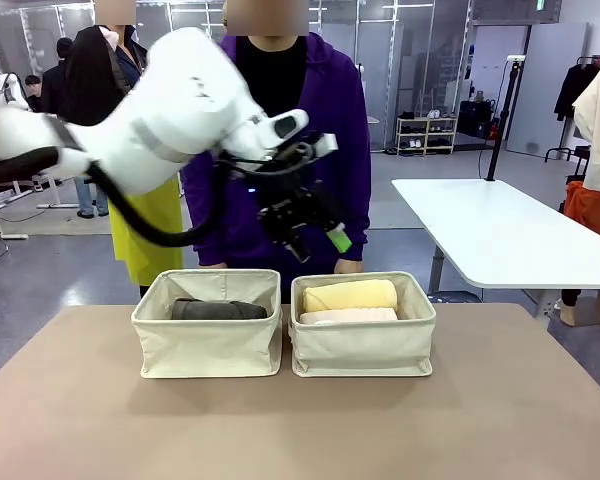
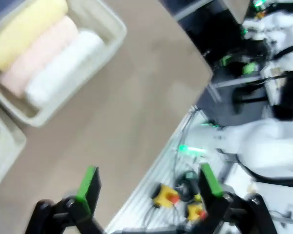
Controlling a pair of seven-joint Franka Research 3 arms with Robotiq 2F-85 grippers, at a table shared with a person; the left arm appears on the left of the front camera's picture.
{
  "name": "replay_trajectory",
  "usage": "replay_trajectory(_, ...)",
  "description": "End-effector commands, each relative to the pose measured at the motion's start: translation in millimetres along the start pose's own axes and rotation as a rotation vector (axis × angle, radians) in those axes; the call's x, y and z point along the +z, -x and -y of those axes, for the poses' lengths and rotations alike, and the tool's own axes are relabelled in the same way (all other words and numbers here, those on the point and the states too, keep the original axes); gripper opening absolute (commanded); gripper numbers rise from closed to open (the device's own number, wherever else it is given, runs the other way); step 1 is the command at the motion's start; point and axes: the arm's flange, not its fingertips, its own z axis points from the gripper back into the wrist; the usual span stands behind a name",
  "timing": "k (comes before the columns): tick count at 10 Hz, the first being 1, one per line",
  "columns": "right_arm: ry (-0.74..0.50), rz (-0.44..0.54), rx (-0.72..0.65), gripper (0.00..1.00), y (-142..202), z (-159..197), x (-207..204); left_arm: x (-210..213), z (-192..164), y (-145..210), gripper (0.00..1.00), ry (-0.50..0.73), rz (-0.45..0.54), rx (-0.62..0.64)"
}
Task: Divide the towels into two baskets.
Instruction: Pick up one hotel-folded towel from the bottom of the table and place it in the Fabric basket indicated by the person.
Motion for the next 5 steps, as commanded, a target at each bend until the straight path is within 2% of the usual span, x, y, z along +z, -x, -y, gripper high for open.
replay_trajectory(1, -0.006, 0.006, 0.003, 1.0, 1, -5, 0, 38, -8, 83, 1.0, 0.127, 0.09, 0.046)
replay_trajectory(4, -0.006, 0.006, 0.003, 1.0, 1, -5, 0, 119, -40, 172, 1.0, 0.348, 0.191, 0.172)
replay_trajectory(5, -0.006, 0.006, 0.003, 1.0, 1, -5, 0, 148, -55, 208, 1.0, 0.376, 0.286, 0.203)
